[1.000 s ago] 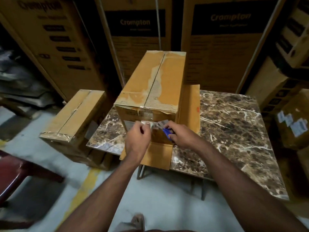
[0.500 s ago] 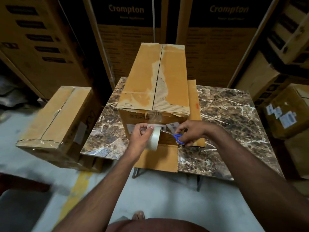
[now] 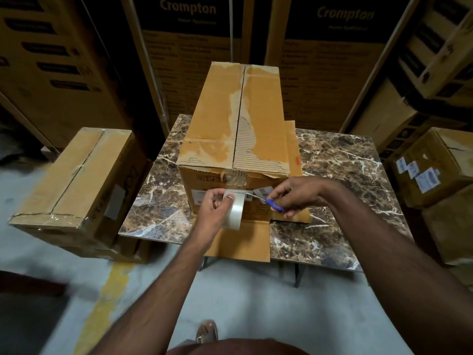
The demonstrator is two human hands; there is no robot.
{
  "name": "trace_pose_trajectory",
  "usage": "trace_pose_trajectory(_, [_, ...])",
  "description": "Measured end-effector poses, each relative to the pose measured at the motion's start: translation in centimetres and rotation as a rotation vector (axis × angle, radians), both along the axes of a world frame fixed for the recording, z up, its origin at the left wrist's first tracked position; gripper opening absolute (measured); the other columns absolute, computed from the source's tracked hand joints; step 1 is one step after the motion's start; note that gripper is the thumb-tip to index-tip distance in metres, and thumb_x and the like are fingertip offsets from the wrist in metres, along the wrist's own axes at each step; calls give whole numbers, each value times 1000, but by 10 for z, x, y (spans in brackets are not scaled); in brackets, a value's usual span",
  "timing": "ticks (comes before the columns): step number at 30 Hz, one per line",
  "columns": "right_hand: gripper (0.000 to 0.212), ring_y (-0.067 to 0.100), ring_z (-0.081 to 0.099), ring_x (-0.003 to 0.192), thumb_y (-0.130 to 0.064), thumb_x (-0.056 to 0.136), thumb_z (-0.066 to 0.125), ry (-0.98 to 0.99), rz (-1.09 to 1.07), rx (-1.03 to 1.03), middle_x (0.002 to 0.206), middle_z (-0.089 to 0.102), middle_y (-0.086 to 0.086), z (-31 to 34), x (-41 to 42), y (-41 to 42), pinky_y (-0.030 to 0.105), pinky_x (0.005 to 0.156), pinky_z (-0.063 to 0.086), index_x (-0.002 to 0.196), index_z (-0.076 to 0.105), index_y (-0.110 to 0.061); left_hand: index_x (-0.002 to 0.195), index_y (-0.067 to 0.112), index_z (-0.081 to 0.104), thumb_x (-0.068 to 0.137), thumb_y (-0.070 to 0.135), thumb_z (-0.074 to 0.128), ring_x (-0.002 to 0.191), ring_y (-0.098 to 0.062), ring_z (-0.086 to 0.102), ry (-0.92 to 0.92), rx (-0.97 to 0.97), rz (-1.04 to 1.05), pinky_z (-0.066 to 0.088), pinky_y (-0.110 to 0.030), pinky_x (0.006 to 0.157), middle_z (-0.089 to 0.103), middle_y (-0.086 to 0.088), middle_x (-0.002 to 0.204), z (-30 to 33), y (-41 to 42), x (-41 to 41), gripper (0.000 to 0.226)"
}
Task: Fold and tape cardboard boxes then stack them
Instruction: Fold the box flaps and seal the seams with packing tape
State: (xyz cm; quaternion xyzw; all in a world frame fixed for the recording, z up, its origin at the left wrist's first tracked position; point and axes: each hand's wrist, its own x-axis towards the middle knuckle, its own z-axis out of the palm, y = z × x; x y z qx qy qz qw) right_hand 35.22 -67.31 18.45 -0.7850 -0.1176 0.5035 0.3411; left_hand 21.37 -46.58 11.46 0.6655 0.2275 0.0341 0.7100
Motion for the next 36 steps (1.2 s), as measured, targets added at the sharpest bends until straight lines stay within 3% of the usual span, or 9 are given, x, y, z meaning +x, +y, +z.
trace_pose_trajectory(6, [25,12,65,65,-9,94,66,-3,-48,43,94,72,13,-8,-10,5,21,60,55,119,70,-9,127,14,53,100,25,59,63,1,62,-23,-62,39,49,-21,49,64,-3,98,1,-5,-5,30])
trace_pose_trajectory(11, [24,11,63,62,-8,94,67,-27,-69,60,87,72,9,-3,-15,15,18,56,54,117,72,-10,128,16,54,99,25,60,72,-7,63,-28,-89,53,52,-24,52,66,0,100,4,-4,-7,31])
trace_pose_trajectory(18, [22,9,61,60,-9,96,65,-80,-44,38,81,72,7,6,-21,27,18,54,52,116,72,-10,126,16,55,99,22,61,62,2,63,-31,-97,66,51,-22,51,67,1,96,5,-7,-9,29])
trace_pose_trajectory(26, [28,6,59,56,-5,97,62,-134,6,18,76,71,3,9,-22,28,18,51,49,123,68,-8,124,14,56,100,18,59,57,2,61,-52,-105,70,48,-20,47,64,-1,92,9,-6,-7,24])
trace_pose_trajectory(31, [29,5,58,55,-2,97,61,-181,36,28,75,70,2,10,-25,28,17,51,49,123,68,-11,124,13,57,101,20,55,75,-10,58,19,-75,50,47,-21,48,62,2,102,11,-1,-3,23])
trace_pose_trajectory(36, [28,3,57,52,0,97,61,-256,36,28,68,69,-5,8,-28,26,16,50,48,122,68,-10,119,16,57,100,19,53,77,-13,57,67,-57,70,46,-25,51,61,0,105,13,-4,2,20])
